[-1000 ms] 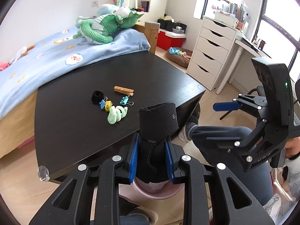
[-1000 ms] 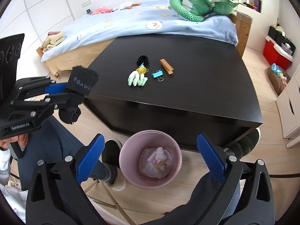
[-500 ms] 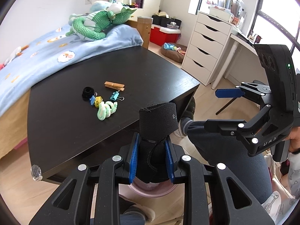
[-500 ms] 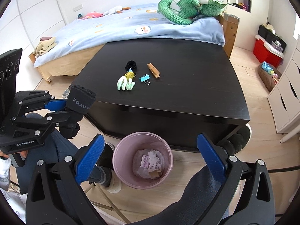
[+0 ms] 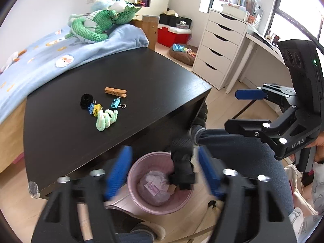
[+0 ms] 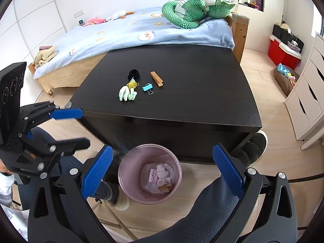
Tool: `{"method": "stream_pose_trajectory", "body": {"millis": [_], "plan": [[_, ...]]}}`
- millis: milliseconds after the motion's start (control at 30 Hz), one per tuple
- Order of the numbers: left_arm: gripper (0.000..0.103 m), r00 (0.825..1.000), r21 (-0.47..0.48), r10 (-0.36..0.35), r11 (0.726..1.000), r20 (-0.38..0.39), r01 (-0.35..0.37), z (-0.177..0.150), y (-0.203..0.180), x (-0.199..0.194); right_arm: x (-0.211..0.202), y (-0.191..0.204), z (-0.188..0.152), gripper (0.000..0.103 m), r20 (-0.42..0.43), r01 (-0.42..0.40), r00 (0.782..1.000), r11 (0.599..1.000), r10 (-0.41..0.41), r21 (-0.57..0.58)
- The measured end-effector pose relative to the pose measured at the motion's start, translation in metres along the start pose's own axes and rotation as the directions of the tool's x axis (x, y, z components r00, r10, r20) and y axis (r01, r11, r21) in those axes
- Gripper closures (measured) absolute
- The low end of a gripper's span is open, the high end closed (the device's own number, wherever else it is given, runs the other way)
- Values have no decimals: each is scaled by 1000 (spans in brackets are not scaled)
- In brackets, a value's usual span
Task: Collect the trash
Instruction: 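Lower the black sock into the wastebasket and open the left gripper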
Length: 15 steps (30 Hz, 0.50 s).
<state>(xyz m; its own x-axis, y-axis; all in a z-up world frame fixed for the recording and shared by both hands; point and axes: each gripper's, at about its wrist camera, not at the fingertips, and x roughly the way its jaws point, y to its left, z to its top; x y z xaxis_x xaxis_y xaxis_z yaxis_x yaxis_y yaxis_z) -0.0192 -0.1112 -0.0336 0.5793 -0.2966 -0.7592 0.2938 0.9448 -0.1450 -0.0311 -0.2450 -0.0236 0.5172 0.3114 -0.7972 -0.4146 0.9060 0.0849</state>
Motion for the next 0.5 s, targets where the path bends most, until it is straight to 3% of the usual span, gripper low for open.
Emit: {"method": "stream_pose_trajectory", "body": {"millis": [33,200,500], "plan": [[15,1000,-2,4,1000,10,-4,0,0,-1,0,0,0,5,0,-1,1000,1000,1,1],[8,999,-38,44,998,21,-43,1,9,-4,2,0,-1,5,-3,-13,1000,1000,13,5],[8,996,-86,91,992,24,-88,1,24,-10,4,3,2,4,-1,-25,1000,1000,25,1]]}}
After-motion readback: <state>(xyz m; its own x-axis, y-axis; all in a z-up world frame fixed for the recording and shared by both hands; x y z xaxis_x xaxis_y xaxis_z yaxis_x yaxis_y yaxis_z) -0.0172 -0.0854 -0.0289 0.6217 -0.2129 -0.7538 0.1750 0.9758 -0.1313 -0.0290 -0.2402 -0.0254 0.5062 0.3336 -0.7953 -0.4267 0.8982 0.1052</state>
